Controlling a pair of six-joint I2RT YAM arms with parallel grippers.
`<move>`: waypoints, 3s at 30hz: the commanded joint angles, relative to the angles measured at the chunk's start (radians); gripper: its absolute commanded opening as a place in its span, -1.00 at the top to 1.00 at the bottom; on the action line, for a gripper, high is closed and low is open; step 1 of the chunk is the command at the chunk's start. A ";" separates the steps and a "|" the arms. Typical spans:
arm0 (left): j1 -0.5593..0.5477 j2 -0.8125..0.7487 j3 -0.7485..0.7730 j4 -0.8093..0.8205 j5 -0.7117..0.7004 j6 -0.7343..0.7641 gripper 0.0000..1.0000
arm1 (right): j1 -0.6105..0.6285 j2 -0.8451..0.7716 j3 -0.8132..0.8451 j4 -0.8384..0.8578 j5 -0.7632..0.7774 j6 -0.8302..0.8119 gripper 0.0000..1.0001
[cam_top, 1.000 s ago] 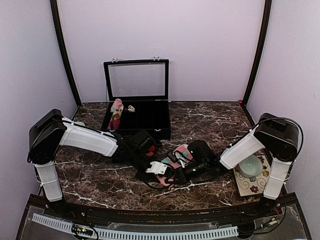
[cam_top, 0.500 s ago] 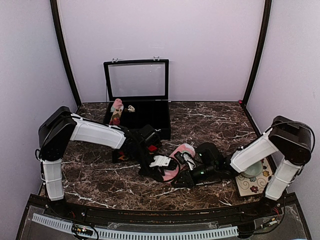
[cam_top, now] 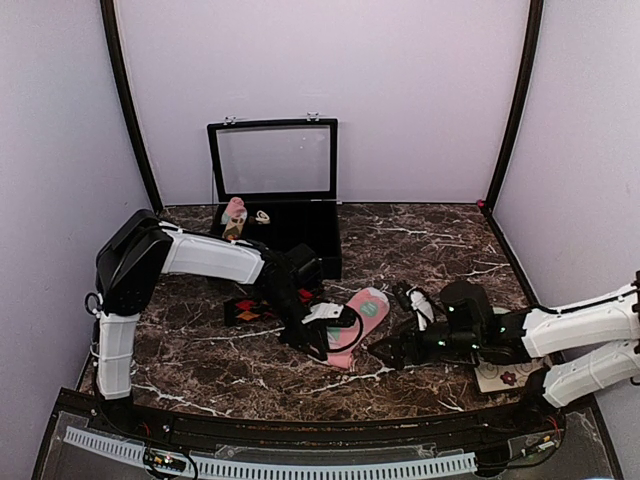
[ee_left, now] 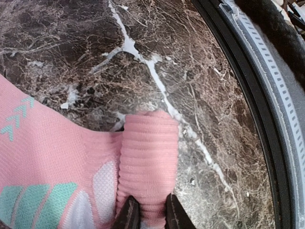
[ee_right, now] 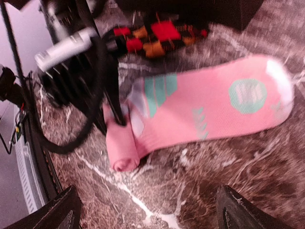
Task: Roll the socks
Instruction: Roll the sock at the center of the board.
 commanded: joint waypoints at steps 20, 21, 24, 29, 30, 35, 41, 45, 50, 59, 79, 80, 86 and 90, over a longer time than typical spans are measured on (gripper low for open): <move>0.041 0.281 0.178 -0.305 0.200 -0.339 0.63 | 0.364 -0.111 -0.114 0.193 0.375 -0.400 -0.78; 0.045 0.284 0.180 -0.307 0.205 -0.343 0.62 | 0.388 -0.087 -0.114 0.209 0.379 -0.430 -0.71; 0.046 0.296 0.184 -0.318 0.192 -0.340 0.61 | 0.425 -0.012 -0.087 0.238 0.410 -0.500 -0.57; 0.046 0.299 0.184 -0.303 0.151 -0.352 0.61 | 0.428 0.100 0.010 0.241 0.431 -0.633 -0.40; 0.046 0.301 0.184 -0.300 0.141 -0.355 0.60 | 0.428 0.122 0.028 0.239 0.431 -0.658 -0.37; 0.046 0.301 0.186 -0.284 0.108 -0.371 0.60 | 0.424 0.232 0.101 0.236 0.398 -0.744 -0.23; 0.046 0.301 0.194 -0.289 0.096 -0.367 0.59 | 0.379 0.323 0.133 0.265 0.348 -0.751 -0.06; 0.044 0.301 0.195 -0.298 0.106 -0.357 0.52 | 0.345 0.389 0.140 0.269 0.361 -0.750 0.13; 0.043 0.297 0.198 -0.312 0.119 -0.334 0.35 | 0.319 0.422 0.131 0.294 0.345 -0.719 0.53; 0.041 0.272 0.178 -0.315 0.160 -0.297 0.15 | 0.312 0.461 0.090 0.311 0.342 -0.643 0.58; 0.108 -0.036 -0.015 -0.275 0.159 -0.243 -0.98 | 0.165 0.540 0.121 0.147 0.056 -0.350 0.92; 0.112 -0.057 -0.025 -0.264 0.144 -0.247 -0.98 | 0.162 0.550 0.131 0.136 0.051 -0.339 0.92; 0.114 -0.244 -0.140 -0.116 0.051 -0.195 -0.94 | 0.134 0.612 0.211 0.048 0.001 -0.267 0.94; 0.106 -0.349 -0.252 -0.003 -0.014 -0.107 -0.83 | 0.086 0.625 0.220 0.039 -0.069 -0.170 0.94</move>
